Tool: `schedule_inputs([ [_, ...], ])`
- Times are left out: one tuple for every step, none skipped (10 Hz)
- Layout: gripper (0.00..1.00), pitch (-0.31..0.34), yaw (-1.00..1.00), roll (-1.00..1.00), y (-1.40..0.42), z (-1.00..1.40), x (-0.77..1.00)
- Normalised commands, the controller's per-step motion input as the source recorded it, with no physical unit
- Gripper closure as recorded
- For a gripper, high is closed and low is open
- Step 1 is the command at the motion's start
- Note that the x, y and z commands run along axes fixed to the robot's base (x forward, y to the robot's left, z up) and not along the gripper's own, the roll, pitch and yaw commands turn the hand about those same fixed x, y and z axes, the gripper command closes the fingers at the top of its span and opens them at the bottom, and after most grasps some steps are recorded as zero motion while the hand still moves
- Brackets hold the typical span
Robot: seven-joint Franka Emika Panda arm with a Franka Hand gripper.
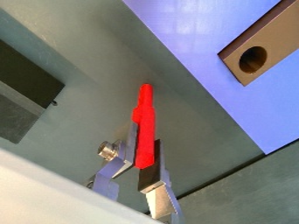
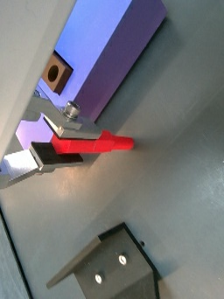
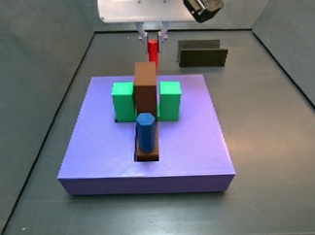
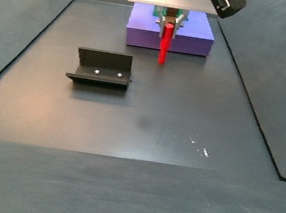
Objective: Pick up the red object. Move up. Move to above the board. Insert the red object.
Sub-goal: Pick up the red object, then move up, then move to above the board.
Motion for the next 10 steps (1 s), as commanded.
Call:
schedule_inputs([
  [1.00,0.000,0.00,0.00,0.00,0.00,0.00],
  [1.00,0.000,0.00,0.00,0.00,0.00,0.00],
  [1.00,0.000,0.00,0.00,0.00,0.00,0.00],
  [1.00,0.000,0.00,0.00,0.00,0.00,0.00],
  [1.00,0.000,0.00,0.00,0.00,0.00,0.00],
  [1.00,0.000,0.00,0.00,0.00,0.83,0.00],
  [1.00,0.041,0.05,-0.02,-0.02,0.79,-0.07],
  [1.00,0.052,0.05,-0.03,-0.02,0.59,-0.09],
  [1.00,0.034,0.04,-0.04,-0.02,0.38,-0.07],
  [1.00,0.000,0.00,0.00,0.00,1.40,0.00],
])
